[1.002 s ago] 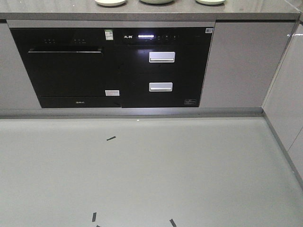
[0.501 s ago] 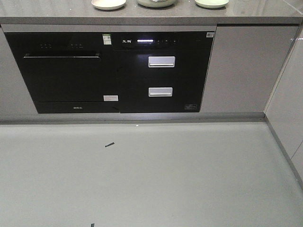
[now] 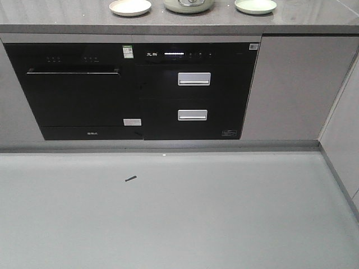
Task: Distribute corn equally
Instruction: 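Drive the base forward toward the counter with the pot and plates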
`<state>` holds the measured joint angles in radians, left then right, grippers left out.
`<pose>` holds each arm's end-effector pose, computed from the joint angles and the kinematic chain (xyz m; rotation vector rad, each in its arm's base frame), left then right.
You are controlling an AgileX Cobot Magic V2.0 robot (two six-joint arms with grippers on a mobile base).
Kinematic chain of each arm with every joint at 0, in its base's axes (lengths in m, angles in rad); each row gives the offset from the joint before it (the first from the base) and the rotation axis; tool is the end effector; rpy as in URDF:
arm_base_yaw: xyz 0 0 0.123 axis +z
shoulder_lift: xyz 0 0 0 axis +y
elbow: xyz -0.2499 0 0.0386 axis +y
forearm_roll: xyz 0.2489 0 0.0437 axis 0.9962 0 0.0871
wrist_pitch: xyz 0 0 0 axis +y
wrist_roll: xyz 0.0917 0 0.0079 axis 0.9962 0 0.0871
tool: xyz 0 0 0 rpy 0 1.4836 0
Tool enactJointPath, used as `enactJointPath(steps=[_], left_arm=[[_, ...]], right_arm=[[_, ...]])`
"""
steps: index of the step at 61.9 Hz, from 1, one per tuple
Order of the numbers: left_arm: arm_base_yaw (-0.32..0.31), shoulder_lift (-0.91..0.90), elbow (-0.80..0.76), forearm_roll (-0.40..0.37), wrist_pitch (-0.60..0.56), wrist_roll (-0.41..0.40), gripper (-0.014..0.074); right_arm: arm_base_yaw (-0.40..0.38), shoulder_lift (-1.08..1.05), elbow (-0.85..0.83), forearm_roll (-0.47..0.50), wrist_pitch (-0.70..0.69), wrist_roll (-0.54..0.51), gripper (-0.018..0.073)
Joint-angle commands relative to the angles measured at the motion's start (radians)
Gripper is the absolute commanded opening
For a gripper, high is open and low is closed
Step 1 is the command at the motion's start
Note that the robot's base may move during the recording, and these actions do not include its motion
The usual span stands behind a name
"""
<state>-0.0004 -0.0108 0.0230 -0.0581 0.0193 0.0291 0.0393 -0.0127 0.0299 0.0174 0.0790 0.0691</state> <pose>0.0910 -0.0001 0.2046 -0.0208 1.5150 -0.0244 0.0912 0.0037 0.1969 0.0362 1.5802 0.0995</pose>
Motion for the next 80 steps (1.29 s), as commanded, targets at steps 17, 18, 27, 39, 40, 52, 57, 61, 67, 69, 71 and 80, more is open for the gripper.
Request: enactJointPath(steps=[17, 18, 27, 39, 40, 52, 57, 61, 67, 69, 71, 80], left_arm=[[-0.005, -0.015, 0.013, -0.002, -0.07, -0.007, -0.0007], [-0.005, -0.015, 0.013, -0.002, -0.07, -0.007, -0.0007], [-0.005, -0.015, 0.013, -0.002, -0.07, -0.007, -0.0007], [-0.005, -0.015, 0.013, -0.002, -0.07, -0.007, -0.0007], [-0.005, -0.015, 0.013, -0.002, -0.07, -0.007, -0.0007], [-0.005, -0.015, 0.013, -0.002, -0.07, -0.007, -0.0007], [-0.005, -0.015, 0.013, -0.002, -0.07, -0.007, -0.0007], [-0.005, -0.015, 0.013, -0.002, -0.07, -0.007, -0.0007], [-0.005, -0.015, 0.013, -0.002, -0.07, -0.007, -0.0007], [-0.005, -0.015, 0.013, -0.002, -0.07, -0.007, -0.0007], [-0.005, -0.015, 0.013, -0.002, -0.07, -0.007, -0.0007], [-0.005, -0.015, 0.013, -0.002, -0.07, -0.007, -0.0007]], right_arm=[[-0.005, -0.003, 0.01, -0.008, -0.079, -0.006, -0.0002], [-0.005, -0.003, 0.01, -0.008, -0.079, -0.006, -0.0002], [-0.005, -0.003, 0.01, -0.008, -0.079, -0.006, -0.0002], [-0.005, -0.003, 0.01, -0.008, -0.079, -0.006, -0.0002], [-0.005, -0.003, 0.01, -0.008, -0.079, -0.006, -0.0002], [-0.005, -0.003, 0.01, -0.008, -0.079, -0.006, -0.0002], [-0.005, -0.003, 0.01, -0.008, -0.079, -0.006, -0.0002], [-0.005, -0.003, 0.01, -0.008, -0.079, -0.006, -0.0002], [-0.005, -0.003, 0.01, -0.008, -0.079, -0.006, -0.0002], [-0.005, -0.003, 0.01, -0.008, -0.079, -0.006, -0.0002], [-0.005, -0.003, 0.01, -0.008, -0.079, -0.006, -0.0002], [-0.005, -0.003, 0.01, -0.008, -0.079, -0.006, -0.0002]])
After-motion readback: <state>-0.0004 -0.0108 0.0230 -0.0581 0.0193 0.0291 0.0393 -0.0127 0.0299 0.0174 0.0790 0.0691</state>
